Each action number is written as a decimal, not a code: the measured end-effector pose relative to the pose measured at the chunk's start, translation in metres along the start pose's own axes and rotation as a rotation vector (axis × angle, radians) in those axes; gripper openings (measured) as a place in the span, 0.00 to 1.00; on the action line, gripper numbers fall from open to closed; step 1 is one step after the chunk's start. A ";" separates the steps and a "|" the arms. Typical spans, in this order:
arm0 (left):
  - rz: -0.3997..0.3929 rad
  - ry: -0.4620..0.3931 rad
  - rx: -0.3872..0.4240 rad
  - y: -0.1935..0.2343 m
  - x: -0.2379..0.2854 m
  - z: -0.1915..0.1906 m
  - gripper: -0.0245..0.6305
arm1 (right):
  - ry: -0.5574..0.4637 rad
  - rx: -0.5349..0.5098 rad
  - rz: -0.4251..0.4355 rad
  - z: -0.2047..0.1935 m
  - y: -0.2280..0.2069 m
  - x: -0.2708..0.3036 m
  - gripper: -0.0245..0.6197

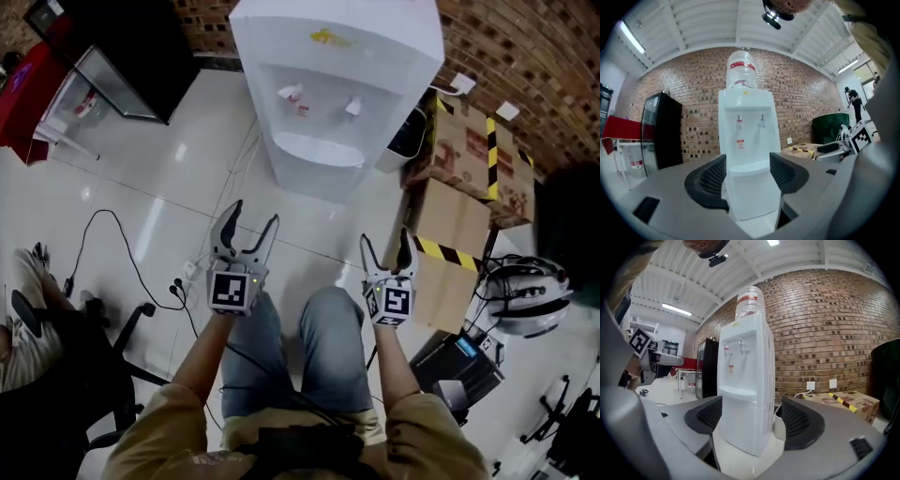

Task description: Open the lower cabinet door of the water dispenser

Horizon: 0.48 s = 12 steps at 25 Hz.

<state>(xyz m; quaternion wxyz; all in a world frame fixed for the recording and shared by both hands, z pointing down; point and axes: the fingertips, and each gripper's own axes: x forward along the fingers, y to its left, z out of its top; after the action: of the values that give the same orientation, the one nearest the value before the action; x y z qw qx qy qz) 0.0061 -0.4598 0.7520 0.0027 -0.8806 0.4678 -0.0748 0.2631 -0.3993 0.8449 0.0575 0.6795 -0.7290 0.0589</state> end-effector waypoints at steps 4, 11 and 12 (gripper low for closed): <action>0.000 -0.033 0.005 0.005 0.013 -0.042 0.46 | 0.001 0.003 0.022 -0.055 -0.013 0.024 0.67; 0.007 -0.020 0.037 0.017 0.014 -0.080 0.46 | 0.070 -0.009 0.130 -0.093 -0.027 0.099 0.67; -0.004 -0.008 0.051 0.014 0.012 -0.079 0.46 | 0.084 -0.011 0.147 -0.097 -0.027 0.109 0.67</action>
<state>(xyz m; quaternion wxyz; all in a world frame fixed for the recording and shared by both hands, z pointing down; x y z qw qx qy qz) -0.0096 -0.4719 0.8309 0.0268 -0.8815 0.4641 -0.0830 0.2825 -0.4921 0.9591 0.0871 0.6208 -0.7742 0.0875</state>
